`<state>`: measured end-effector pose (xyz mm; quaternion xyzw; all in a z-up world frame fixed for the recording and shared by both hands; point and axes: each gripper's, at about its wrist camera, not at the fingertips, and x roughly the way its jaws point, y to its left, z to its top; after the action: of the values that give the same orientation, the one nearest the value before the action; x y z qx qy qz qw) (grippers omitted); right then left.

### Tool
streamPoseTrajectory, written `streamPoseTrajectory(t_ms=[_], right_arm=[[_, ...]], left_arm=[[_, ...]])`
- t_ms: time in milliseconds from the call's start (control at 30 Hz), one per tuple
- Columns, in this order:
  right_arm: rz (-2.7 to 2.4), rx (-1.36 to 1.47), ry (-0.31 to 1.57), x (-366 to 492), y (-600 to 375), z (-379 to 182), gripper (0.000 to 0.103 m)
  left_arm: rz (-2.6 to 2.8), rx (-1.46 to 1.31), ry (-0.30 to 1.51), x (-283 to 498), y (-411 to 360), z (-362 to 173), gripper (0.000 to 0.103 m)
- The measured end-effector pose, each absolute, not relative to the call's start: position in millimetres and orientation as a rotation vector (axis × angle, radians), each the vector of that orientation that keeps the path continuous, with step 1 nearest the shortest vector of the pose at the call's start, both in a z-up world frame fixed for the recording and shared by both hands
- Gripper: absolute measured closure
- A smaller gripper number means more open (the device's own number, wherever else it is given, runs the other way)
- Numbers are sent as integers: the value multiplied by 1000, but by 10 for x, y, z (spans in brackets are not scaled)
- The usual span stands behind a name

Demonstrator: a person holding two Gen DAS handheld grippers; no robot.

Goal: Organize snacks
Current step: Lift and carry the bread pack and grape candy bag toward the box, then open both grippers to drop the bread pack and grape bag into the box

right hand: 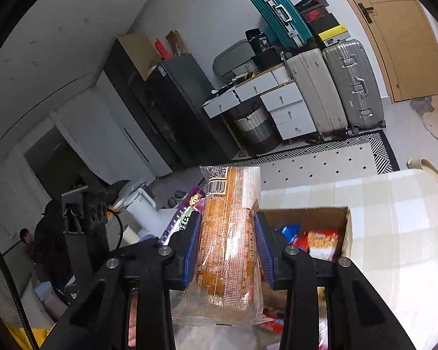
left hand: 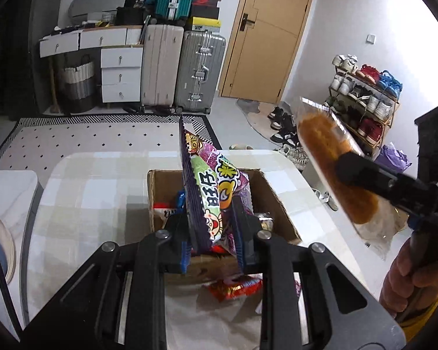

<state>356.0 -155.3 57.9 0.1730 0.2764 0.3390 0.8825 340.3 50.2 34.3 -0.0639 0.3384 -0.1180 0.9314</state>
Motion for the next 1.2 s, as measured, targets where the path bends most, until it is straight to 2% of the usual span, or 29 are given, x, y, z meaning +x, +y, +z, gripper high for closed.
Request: streamPoseTrajectory(t_ms=[367, 867, 1200], right_arm=[[665, 365, 682, 4076, -1506, 224, 67], [634, 334, 742, 4293, -1402, -63, 67], [620, 306, 756, 4311, -1356, -149, 67]], left_arm=[[-218, -91, 750, 4028, 415, 3, 83], [-246, -54, 797, 4292, 272, -346, 82], [-236, -28, 780, 4302, 230, -328, 82]])
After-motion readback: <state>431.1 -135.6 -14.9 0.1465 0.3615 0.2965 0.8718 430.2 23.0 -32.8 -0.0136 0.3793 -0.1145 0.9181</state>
